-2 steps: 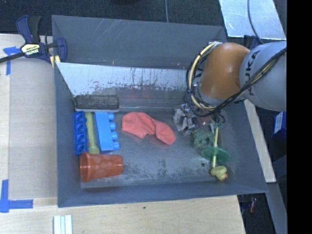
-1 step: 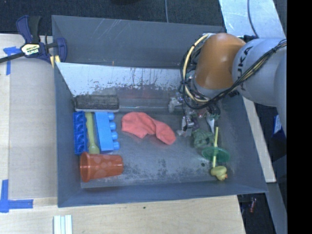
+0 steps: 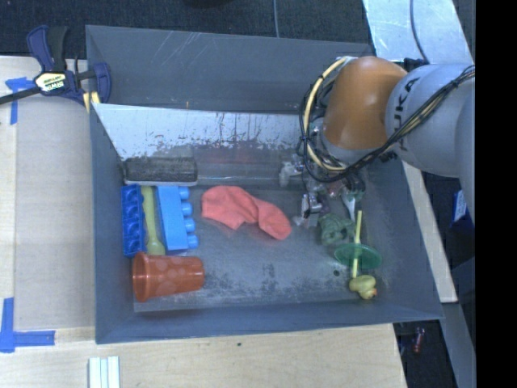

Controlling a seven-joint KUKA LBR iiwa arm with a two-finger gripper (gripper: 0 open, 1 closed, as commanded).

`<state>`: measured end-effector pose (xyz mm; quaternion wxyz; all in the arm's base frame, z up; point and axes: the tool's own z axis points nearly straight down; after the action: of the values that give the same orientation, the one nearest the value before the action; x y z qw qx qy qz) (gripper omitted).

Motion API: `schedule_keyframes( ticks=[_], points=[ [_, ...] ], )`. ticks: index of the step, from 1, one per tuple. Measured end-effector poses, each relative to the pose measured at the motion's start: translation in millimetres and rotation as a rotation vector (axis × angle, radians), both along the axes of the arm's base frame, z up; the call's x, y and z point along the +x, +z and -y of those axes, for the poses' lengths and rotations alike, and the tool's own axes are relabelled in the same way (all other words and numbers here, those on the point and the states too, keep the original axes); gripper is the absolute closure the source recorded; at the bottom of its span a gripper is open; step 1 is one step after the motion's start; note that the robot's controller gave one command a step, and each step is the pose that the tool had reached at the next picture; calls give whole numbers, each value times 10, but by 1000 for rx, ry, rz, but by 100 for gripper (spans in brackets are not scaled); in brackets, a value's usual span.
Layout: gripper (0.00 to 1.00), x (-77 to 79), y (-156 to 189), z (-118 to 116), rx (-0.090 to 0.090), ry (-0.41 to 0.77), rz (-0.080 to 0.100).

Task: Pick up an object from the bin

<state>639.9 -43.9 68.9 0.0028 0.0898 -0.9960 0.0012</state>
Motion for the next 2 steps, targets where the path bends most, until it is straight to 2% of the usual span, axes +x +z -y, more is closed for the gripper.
schedule_keyframes(
  ticks=[1, 2],
  points=[
    [0, -198, 18, -373, -2, -217, 4],
    [0, -218, 18, -494, -3, -257, 6]
  ],
)
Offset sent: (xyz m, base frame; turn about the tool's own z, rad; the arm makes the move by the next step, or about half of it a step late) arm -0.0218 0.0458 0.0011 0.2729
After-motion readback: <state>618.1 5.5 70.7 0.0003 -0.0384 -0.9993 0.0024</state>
